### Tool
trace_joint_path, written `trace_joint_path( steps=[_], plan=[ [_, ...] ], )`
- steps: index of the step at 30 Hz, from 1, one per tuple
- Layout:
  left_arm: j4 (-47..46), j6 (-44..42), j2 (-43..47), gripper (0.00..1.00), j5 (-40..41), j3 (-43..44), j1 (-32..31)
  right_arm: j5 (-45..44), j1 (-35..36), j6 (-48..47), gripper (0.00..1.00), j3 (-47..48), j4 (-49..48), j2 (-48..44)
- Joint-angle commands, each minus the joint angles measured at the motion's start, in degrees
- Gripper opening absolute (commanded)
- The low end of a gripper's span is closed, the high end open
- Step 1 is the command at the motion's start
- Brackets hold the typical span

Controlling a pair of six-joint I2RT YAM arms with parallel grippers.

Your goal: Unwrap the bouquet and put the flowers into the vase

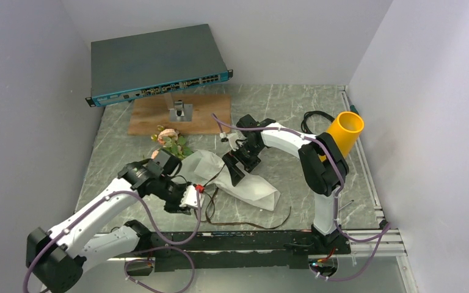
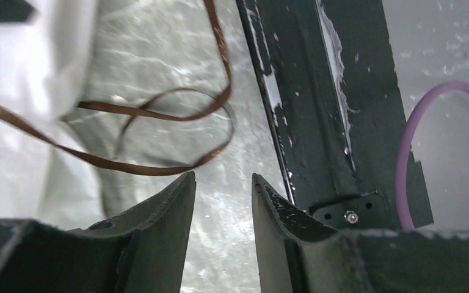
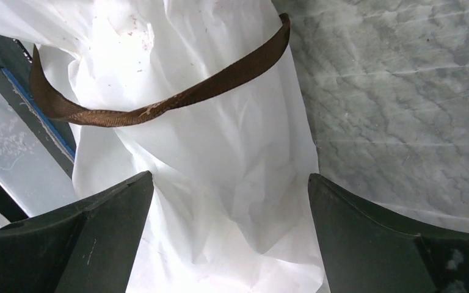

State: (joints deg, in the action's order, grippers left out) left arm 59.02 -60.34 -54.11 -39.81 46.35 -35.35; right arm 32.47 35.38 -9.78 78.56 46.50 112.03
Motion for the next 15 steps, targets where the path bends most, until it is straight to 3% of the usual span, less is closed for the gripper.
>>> trace_joint_path(
  steps=[1,7,15],
  plan=[
    [0.2,-7.0,-5.3,0.45,1.3,-2.7,-1.4,0.2,-0.2,-1.7,1.0,0.8,2.0,-3.1],
    [-6.3,-6.9,-11.0,0.45,3.6,-4.2,-6.8,3.0,-0.1,-3.2,1.0,1.2,4.4,-2.5],
    [-13.0,-9.1,-18.4,0.56,8.1,-6.3,-9.8,3.3,0.5,-3.7,1.0,-0.2,4.4,-1.5]
  ],
)
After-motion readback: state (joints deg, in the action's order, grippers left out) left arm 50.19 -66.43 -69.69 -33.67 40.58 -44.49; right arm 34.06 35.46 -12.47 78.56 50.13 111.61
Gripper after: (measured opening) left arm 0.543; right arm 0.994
